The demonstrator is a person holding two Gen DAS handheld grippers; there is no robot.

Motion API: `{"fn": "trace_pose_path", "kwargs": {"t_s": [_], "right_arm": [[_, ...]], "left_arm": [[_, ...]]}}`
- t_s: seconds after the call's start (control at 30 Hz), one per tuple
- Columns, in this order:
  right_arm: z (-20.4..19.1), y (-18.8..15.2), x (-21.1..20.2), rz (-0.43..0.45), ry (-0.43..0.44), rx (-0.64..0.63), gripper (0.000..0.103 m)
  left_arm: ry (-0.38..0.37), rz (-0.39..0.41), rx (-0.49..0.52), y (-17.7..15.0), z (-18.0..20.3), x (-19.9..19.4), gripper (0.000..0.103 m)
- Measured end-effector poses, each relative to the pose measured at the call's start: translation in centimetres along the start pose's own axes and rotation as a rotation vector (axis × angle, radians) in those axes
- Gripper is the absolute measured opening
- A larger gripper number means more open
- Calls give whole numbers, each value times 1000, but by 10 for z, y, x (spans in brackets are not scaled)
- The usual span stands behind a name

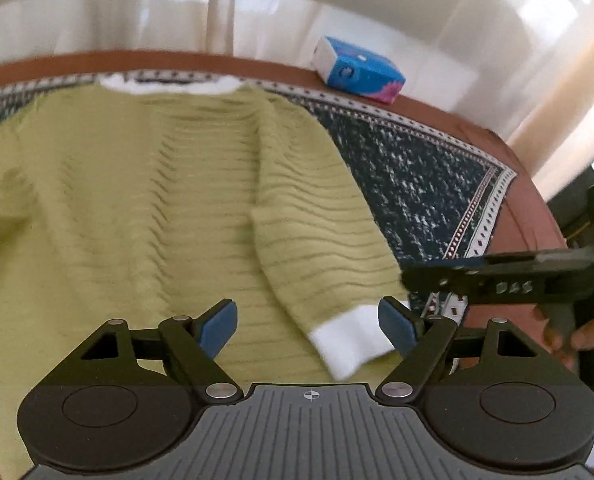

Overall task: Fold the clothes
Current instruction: 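Grasp the white sleeve cuff with the left gripper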

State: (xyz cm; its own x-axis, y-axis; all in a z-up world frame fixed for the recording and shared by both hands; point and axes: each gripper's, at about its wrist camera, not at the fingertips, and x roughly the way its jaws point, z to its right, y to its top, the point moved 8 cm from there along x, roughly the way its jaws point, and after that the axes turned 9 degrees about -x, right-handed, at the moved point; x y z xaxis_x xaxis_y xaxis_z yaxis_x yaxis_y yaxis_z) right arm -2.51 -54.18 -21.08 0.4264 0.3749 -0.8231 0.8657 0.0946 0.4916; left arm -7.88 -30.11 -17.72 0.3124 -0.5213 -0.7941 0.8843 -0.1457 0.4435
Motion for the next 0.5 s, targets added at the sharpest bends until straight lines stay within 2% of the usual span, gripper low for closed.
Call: {"fn": "trace_pose_path", "kwargs": {"t_s": [0.2, 0.37, 0.5], "right_arm": [[5, -5, 12, -12, 78, 14, 41], [5, -12, 17, -19, 105, 23, 41], [3, -14, 16, -17, 120, 41, 41]], "left_arm": [[31, -36, -53, -8, 6, 18, 86], [-1, -80, -98, -12, 4, 29, 84], [-37, -119, -123, -14, 8, 36, 77]]}}
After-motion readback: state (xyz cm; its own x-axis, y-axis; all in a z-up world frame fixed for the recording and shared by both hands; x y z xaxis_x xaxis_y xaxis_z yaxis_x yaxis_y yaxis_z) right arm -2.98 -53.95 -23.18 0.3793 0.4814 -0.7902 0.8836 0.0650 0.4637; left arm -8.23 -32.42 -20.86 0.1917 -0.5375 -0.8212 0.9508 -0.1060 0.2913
